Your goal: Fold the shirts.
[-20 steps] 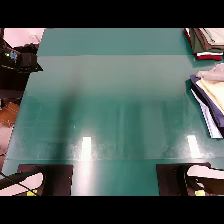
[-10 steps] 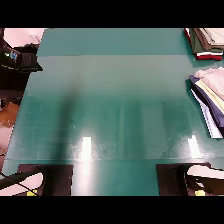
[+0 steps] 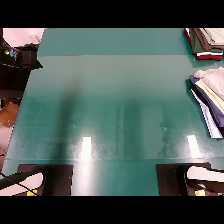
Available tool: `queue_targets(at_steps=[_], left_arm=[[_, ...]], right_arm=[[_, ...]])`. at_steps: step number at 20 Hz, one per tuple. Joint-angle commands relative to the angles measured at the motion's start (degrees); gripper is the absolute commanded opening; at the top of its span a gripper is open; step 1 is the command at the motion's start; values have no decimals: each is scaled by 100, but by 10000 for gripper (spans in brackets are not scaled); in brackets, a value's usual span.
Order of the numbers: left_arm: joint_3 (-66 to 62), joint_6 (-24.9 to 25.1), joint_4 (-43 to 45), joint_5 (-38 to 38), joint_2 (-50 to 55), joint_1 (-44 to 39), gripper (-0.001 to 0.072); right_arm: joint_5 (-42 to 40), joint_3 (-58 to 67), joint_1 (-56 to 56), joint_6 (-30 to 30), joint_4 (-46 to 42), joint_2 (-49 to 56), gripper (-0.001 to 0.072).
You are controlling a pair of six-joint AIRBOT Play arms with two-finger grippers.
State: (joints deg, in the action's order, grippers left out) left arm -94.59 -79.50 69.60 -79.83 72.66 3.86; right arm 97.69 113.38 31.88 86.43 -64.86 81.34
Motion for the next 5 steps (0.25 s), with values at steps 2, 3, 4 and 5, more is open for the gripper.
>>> queue_targets(at_steps=[2,3,4,5], left_arm=[[0,-2,2,142,0,0,23],[0,-2,2,142,0,0,23],[0,-2,2,142,0,0,23],[0,-2,2,142,0,0,23]], right_arm=[[-153,7,-778,7,219,0,15],[-162,7,-894,9,216,0,15],[-168,7,-990,7,216,0,15],[-168,7,-1062,9,216,0,15]])
